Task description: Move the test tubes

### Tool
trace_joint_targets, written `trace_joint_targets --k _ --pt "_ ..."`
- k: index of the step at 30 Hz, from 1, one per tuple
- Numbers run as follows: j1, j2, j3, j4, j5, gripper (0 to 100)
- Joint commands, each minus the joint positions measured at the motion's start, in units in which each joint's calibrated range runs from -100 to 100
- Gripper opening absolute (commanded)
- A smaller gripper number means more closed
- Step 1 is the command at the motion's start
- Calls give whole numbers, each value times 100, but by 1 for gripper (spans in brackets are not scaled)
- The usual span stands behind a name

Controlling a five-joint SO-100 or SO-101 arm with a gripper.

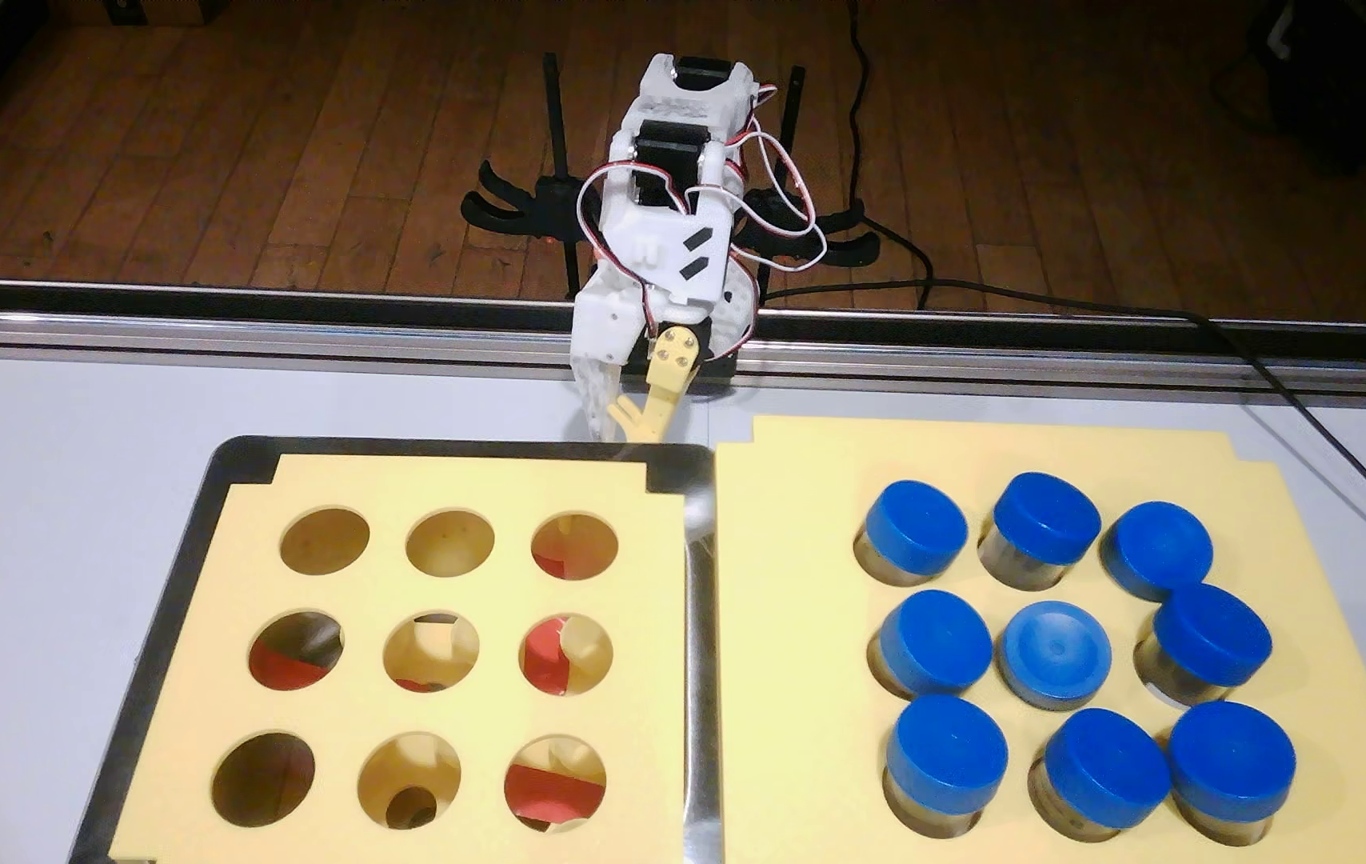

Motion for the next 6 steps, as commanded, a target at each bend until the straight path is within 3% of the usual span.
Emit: trace_joint_targets --k 1,6 --pt "2 -23 75 27 -24 1" --pt "2 -23 75 27 -24 1"
